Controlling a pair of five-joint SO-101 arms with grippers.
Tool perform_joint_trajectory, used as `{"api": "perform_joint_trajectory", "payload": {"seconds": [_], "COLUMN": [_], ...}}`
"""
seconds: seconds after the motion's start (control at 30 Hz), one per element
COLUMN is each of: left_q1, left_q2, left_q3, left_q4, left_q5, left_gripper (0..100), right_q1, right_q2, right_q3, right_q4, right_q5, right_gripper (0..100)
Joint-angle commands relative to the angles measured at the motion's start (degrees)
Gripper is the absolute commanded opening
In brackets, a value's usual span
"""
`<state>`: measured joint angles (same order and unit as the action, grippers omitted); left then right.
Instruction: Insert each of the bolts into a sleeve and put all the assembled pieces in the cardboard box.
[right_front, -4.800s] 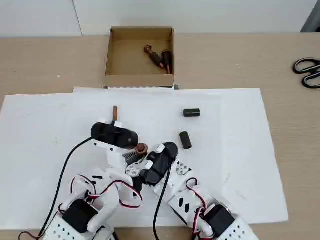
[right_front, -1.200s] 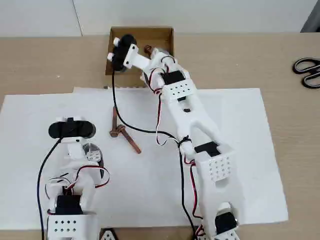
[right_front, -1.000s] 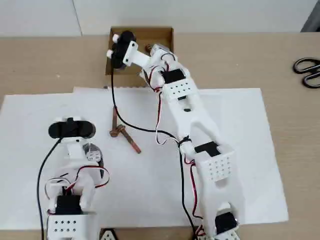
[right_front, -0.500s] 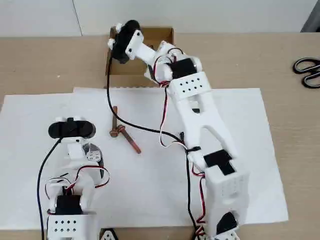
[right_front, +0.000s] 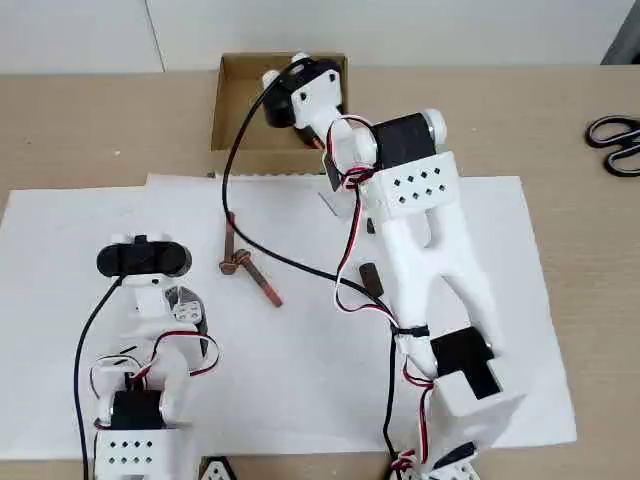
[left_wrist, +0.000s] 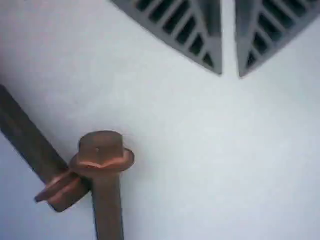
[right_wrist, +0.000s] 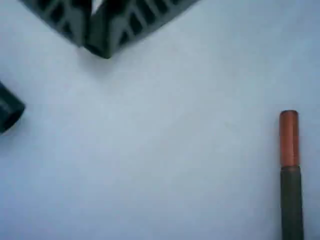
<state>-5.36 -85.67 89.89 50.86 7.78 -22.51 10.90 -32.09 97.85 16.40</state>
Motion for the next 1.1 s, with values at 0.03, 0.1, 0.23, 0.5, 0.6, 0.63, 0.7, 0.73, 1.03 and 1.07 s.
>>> {"api": "perform_joint_trajectory", "payload": {"seconds": [0.03,0.1,0.23,0.5,0.6,0.63,0.7,0.73,1.03,1.07], "left_q1": [-0.3,-0.3,-0.3,-0.4,-0.4,-0.4,-0.4,-0.4,-0.4,-0.4], "left_q2": [-0.2,-0.2,-0.2,-0.2,-0.2,-0.2,-0.2,-0.2,-0.2,-0.2], "left_q3": [-0.3,-0.3,-0.2,-0.2,-0.2,-0.2,-0.2,-0.2,-0.2,-0.2], "left_q4": [-1.0,-1.0,-0.9,-0.9,-0.9,-0.9,-0.9,-0.9,-0.9,-0.9], "left_q5": [-0.2,-0.2,-0.2,-0.2,-0.2,-0.2,-0.2,-0.2,-0.2,-0.2], "left_gripper": [1,1,1,1,1,1,1,1,1,1], "right_q1": [0.1,0.4,0.1,2.2,2.1,2.1,2.2,2.2,2.3,2.3], "right_q2": [-3.3,-3.3,-3.3,-2.8,-2.8,-2.8,-2.9,-3.2,-3.4,-3.4], "right_q3": [5.5,8.8,13.6,17.1,20.0,21.1,24.0,25.5,34.6,35.3], "right_q4": [1.4,1.3,1.1,-3.6,-4.2,-5.0,-6.9,-8.0,-16.2,-16.9], "right_q5": [-8.6,-10.7,-11.3,-3.5,-4.4,-4.4,-4.4,-4.2,-4.5,-4.7], "right_gripper": [2.6,2.7,8.7,15.1,15.1,15.1,15.1,15.1,15.3,15.3]}}
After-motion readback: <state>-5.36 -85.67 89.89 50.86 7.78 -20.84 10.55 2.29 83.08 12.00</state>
